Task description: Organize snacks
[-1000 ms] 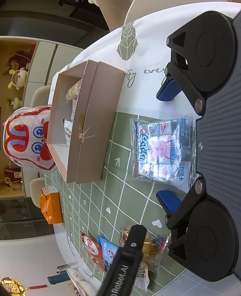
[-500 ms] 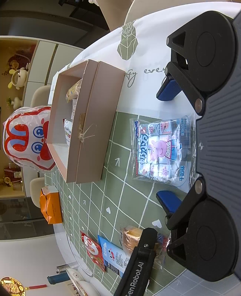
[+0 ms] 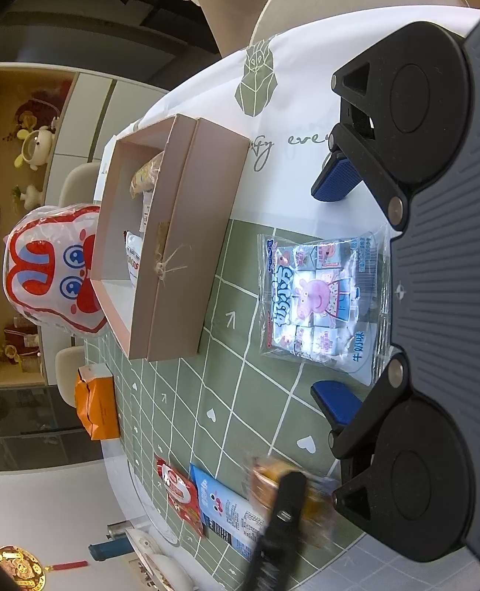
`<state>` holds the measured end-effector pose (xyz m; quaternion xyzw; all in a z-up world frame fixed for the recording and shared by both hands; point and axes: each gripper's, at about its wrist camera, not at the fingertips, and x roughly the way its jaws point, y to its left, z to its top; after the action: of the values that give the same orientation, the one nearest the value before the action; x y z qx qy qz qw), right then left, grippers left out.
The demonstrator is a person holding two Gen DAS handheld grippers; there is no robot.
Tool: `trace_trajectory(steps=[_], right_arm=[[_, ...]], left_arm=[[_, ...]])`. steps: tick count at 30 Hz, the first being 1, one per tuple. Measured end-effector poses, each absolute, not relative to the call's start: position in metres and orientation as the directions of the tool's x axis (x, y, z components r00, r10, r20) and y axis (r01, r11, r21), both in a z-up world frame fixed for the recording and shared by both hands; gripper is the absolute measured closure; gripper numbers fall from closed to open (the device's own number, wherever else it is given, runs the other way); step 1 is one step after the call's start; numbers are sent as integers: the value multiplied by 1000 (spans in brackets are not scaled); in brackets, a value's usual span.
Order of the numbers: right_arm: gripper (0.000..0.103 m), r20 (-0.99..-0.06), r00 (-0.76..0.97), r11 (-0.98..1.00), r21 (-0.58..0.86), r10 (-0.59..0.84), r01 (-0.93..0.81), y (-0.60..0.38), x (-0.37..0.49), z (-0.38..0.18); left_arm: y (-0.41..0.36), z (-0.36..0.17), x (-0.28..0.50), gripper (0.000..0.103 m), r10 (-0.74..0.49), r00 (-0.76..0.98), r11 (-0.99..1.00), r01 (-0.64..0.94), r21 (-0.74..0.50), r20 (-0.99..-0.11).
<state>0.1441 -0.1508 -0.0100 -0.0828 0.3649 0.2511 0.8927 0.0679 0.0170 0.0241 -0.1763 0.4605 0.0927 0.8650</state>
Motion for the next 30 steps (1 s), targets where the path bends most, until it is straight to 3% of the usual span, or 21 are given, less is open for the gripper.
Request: trace_trajectory(steps=[8, 10, 12, 13, 19, 26, 27, 29, 30], right_arm=[[0, -734, 584, 880, 38, 346, -474, -147, 147, -6], [7, -759, 570, 905, 58, 314, -422, -146, 145, 1], [33, -771, 564, 900, 26, 296, -436, -139, 140, 5], [36, -774, 564, 897, 12, 288, -442, -135, 138, 8], [43, -798, 555, 944, 52, 235, -325, -138, 117, 27], [47, -773, 604, 950, -6, 193, -312, -146, 78, 63], [56, -765, 615, 951, -10, 192, -310, -150, 76, 70], [91, -764, 612, 949, 2, 205, -314, -157, 81, 82], [91, -762, 607, 948, 23, 223, -318, -161, 87, 87]], left_arm=[[12, 26, 56, 45, -85, 505, 974, -142, -179, -859], [8, 25, 56, 44, -95, 487, 985, -81, -154, -868], [6, 24, 55, 44, -97, 492, 991, -31, -129, -865], [6, 23, 55, 43, -105, 490, 992, -15, -129, -865], [15, 24, 53, 44, -173, 482, 985, 67, -161, -859], [14, 36, 43, 46, -319, 523, 948, 174, -268, -790], [14, 40, 45, 46, -329, 533, 944, 178, -277, -779], [12, 50, 53, 46, -335, 557, 941, 168, -292, -760], [11, 56, 59, 46, -331, 570, 943, 163, -291, -752]])
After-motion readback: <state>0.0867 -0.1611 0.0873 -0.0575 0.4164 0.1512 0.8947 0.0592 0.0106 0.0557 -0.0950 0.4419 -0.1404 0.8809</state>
